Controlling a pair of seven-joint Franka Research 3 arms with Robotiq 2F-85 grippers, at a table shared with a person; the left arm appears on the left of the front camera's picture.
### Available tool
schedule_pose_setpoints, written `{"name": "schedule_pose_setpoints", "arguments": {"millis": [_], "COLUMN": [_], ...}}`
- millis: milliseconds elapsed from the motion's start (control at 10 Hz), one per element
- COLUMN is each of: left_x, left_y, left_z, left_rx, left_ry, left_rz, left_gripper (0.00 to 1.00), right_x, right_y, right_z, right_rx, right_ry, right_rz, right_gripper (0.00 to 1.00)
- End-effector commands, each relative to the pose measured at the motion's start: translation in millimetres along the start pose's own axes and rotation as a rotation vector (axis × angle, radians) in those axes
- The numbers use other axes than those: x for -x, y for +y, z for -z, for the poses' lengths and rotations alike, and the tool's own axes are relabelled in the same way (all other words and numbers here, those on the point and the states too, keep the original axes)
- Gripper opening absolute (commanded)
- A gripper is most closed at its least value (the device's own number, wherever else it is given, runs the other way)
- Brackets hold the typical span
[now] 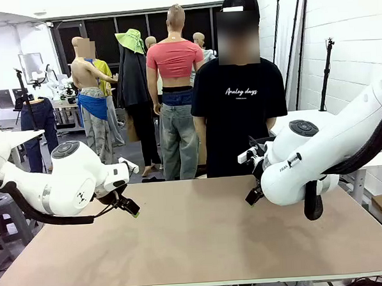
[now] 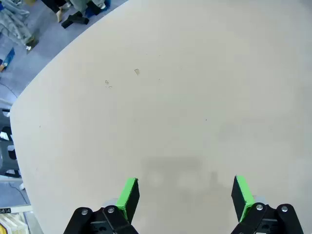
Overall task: Fold the training pants.
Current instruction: Grab both ends of the Training pants handed by a person.
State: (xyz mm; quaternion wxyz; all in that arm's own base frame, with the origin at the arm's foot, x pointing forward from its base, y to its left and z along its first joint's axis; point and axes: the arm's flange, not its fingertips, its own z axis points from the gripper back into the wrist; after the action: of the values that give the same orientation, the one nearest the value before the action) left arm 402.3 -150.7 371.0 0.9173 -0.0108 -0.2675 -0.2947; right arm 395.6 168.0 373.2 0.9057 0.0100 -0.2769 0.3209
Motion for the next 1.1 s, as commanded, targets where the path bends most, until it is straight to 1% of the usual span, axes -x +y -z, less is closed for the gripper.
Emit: {"name": "schedule_pose_setpoints", "arguments": {"millis": [0,1000], "left_x": [0.0,0.0], "left_y": [0.0,0.0], "left_z": [0.0,0.0], "left_rx": [0.0,0.0], "left_ry": [0.0,0.0], "left_rz": [0.0,0.0], "left_gripper": [1.0,1.0], "right_x": [0.0,0.0], "right_y": [0.0,0.0], "right_z": [0.0,0.0], "right_rx": [0.0,0.0], "right_ry": [0.0,0.0], "right_rz": [0.0,0.0], "right_gripper": [1.0,1.0]}}
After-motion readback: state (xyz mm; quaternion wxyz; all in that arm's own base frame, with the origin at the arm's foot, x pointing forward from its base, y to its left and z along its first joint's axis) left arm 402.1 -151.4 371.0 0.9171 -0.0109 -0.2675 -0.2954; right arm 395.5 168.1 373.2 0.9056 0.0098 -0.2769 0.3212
